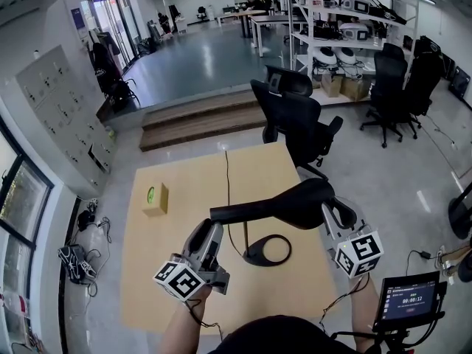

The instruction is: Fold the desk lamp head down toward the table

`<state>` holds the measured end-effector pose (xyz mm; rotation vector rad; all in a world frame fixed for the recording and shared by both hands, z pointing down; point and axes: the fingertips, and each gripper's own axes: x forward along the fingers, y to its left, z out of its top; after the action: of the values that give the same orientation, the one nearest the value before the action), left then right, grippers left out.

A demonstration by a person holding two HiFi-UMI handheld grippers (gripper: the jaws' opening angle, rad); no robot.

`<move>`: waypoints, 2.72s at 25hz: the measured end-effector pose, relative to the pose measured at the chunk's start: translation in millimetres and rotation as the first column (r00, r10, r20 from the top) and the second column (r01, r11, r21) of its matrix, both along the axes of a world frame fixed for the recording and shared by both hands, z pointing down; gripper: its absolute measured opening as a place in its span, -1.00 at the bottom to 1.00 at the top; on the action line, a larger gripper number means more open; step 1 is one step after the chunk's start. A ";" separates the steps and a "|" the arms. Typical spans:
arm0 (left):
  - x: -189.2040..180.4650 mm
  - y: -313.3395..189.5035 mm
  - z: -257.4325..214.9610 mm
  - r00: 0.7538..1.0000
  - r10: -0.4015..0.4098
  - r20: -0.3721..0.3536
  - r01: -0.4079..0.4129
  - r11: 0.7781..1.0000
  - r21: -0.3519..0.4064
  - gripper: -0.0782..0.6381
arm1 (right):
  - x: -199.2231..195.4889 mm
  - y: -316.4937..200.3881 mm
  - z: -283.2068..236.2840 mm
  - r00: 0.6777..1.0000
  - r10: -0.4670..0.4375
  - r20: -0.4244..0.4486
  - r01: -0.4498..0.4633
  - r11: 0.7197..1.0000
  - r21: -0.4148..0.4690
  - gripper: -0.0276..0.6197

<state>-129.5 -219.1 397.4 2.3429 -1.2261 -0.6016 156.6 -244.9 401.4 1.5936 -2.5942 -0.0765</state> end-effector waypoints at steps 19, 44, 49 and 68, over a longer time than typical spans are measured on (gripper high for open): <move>0.6 1.1 -10.3 1.000 -0.009 0.018 0.009 1.000 0.016 -0.29 | 0.0 1.1 15.8 0.999 -0.010 0.043 0.012 0.999 -0.049 -0.67; 0.5 2.5 -15.2 0.999 -0.012 0.032 0.012 1.000 0.024 -0.29 | -2.2 3.2 29.5 0.998 -0.018 0.063 0.023 0.996 -0.085 -0.67; -1.2 2.3 -16.7 0.999 -0.012 0.034 0.011 1.000 0.026 -0.29 | -4.7 3.2 33.8 0.998 -0.020 0.065 0.027 0.995 -0.096 -0.67; -2.0 5.0 -25.6 0.999 -0.016 0.037 0.015 0.999 0.039 -0.29 | -9.4 6.2 48.9 0.996 -0.029 0.089 0.041 0.990 -0.136 -0.67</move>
<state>-131.5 -214.1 371.8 2.3886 -1.2612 -0.5939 147.2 -238.8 450.2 1.5370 -2.6275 0.1689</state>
